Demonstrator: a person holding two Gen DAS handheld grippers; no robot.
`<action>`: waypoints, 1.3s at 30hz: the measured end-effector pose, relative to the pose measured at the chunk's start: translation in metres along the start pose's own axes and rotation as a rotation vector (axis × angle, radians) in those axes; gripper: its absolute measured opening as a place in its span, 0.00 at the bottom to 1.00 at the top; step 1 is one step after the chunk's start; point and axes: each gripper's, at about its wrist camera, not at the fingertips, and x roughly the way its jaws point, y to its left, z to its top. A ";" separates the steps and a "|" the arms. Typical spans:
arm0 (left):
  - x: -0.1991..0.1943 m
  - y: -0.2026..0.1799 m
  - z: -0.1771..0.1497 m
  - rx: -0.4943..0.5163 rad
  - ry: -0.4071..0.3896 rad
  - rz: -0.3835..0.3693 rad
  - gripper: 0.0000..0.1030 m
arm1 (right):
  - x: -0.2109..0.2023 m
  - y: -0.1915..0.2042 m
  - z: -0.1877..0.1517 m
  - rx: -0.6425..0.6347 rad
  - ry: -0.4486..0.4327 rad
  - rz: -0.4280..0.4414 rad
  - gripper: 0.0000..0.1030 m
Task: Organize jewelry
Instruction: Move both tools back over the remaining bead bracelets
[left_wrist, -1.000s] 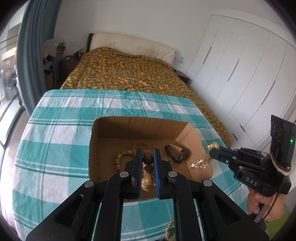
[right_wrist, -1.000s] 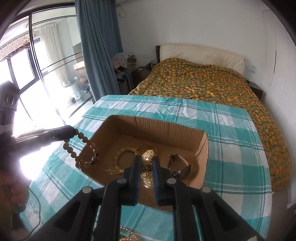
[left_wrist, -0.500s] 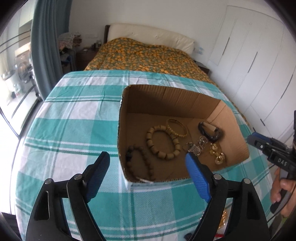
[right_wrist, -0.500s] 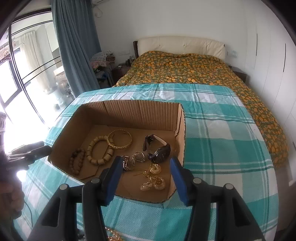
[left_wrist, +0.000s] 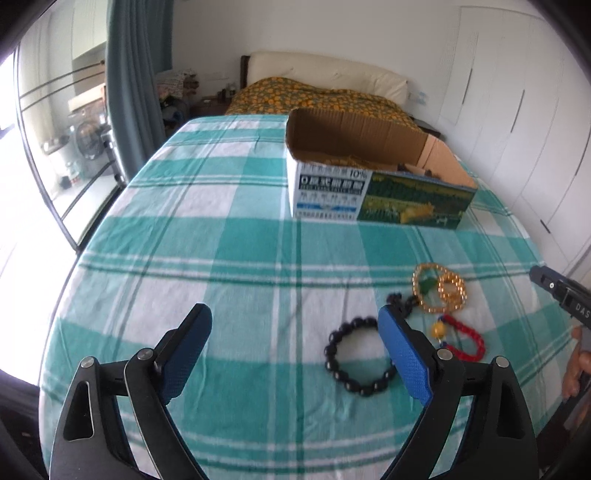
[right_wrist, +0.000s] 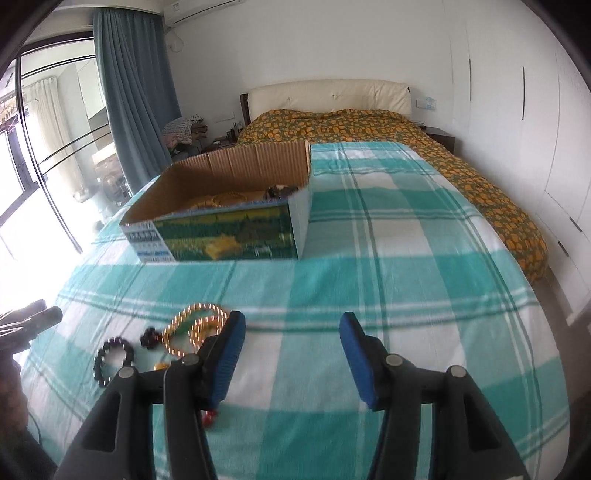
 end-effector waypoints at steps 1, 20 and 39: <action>-0.004 -0.001 -0.009 -0.009 0.004 0.001 0.90 | -0.006 -0.002 -0.013 0.002 0.001 -0.013 0.53; -0.032 -0.016 -0.061 -0.012 -0.019 0.038 0.90 | -0.059 0.012 -0.093 -0.059 -0.070 -0.055 0.53; -0.027 -0.013 -0.069 -0.022 -0.009 0.040 0.90 | -0.058 0.021 -0.104 -0.089 -0.082 -0.075 0.53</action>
